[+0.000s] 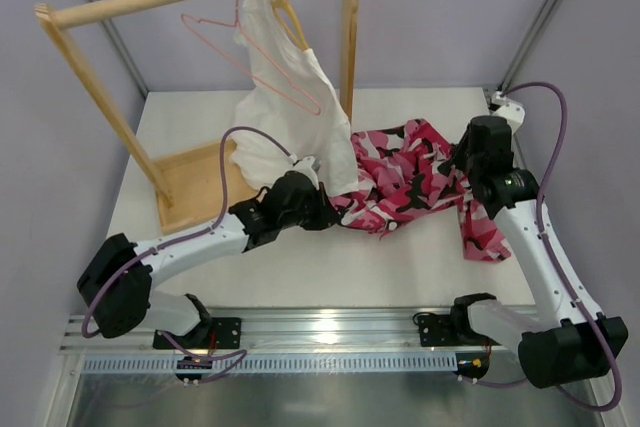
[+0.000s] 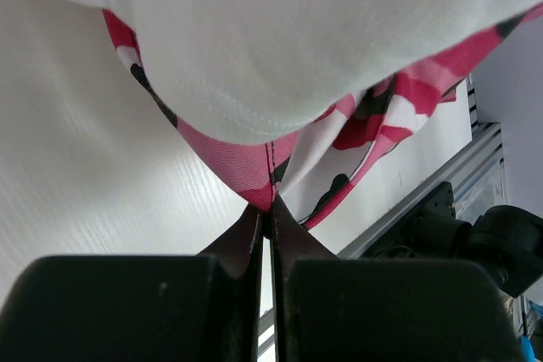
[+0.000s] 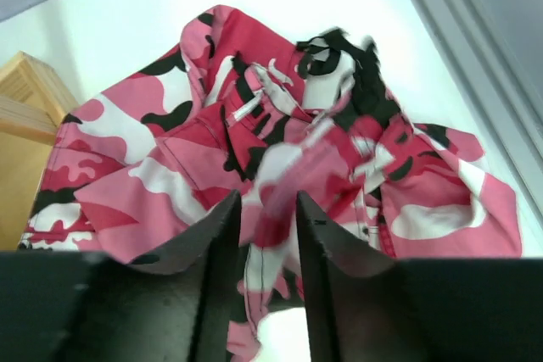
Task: Place the trousers on the hanger
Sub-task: Fold the trousers
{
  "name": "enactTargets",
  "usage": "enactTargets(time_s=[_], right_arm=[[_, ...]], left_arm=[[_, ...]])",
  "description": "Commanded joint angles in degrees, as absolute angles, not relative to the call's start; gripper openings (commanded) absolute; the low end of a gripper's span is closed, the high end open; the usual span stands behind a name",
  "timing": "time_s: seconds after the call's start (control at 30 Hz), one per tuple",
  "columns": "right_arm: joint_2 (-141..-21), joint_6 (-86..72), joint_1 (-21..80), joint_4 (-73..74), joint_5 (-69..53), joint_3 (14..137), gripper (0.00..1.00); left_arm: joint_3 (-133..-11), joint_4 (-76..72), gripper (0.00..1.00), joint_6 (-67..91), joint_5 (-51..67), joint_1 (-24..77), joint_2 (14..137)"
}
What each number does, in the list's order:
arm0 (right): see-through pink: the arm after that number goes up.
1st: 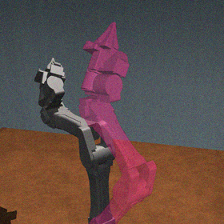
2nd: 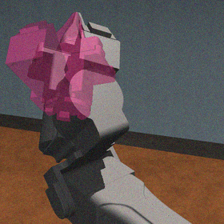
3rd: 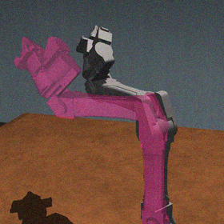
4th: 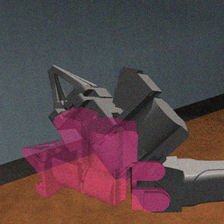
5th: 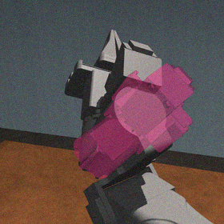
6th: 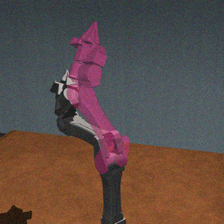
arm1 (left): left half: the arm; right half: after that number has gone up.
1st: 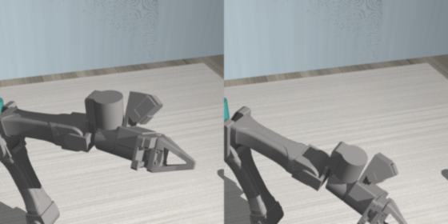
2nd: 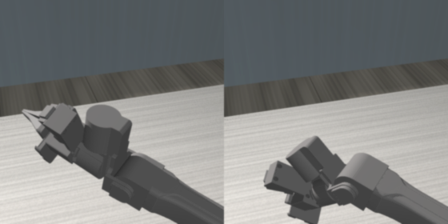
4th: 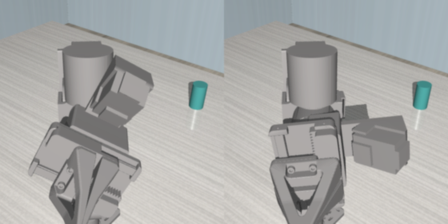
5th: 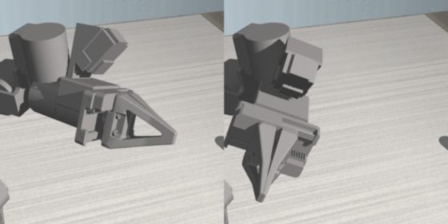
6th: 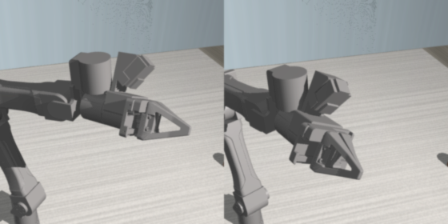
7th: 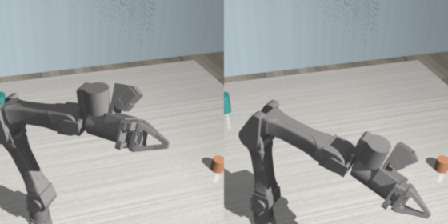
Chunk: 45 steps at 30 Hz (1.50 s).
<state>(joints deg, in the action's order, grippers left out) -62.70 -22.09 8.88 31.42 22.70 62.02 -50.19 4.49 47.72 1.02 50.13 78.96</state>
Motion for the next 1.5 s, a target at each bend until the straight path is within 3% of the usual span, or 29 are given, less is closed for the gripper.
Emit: enactTargets(time_s=[0.0,0.03,0.1,0.27,0.5,0.57,0.6,0.7,0.73,1.0,1.17,1.47], right_arm=[[-66.08,-23.82,8.96,30.15,17.58,60.65,0.41],[-67.57,-24.43,8.96,30.15,17.32,60.73,0.5],[-68.73,-24.96,8.88,29.97,16.96,60.82,0.53],[-73.11,-26.27,8.88,28.65,15.73,61.87,0.74],[-80.15,-25.41,8.17,30.51,19.77,61.7,0.78],[-80.59,-24.87,8.09,30.15,20.56,60.39,0.7],[-80.51,-24.79,8.0,30.23,21.7,60.03,0.52],[-78.67,-24.08,6.51,32.33,22.06,60.38,0.24],[-77.88,-24.26,5.89,33.3,23.97,60.99,0.04],[-66.11,-21.71,5.45,40.34,23.91,81.45,0.04],[-59.43,-22.06,5.45,37.45,24.95,96.03,0.04],[-50.9,-19.43,5.45,24.97,26.1,98.89,0.04]], left_arm=[[-48.34,4.57,0.0,48.43,2.11,50.27,76.82],[-47.73,4.31,0.0,48.34,2.37,50.27,76.64],[-46.94,3.87,0.0,48.78,2.55,50.27,76.64],[-45.27,3.43,0.0,48.96,2.29,50.27,76.73],[-44.47,3.34,0.0,48.78,2.46,50.27,76.73],[-44.39,3.17,0.0,48.69,2.72,50.27,76.9],[-44.3,3.16,0.0,48.78,2.72,50.27,76.82],[-44.3,2.55,0.0,49.3,3.42,50.27,76.64],[-44.38,1.68,0.0,49.57,4.12,50.27,76.55],[-50.26,-4.57,0.0,55.89,13.87,50.27,75.41],[-64.81,-2.38,0.0,55.47,18.63,50.36,76.81],[-75.58,4.92,0.0,51.68,14.86,50.36,76.29]])
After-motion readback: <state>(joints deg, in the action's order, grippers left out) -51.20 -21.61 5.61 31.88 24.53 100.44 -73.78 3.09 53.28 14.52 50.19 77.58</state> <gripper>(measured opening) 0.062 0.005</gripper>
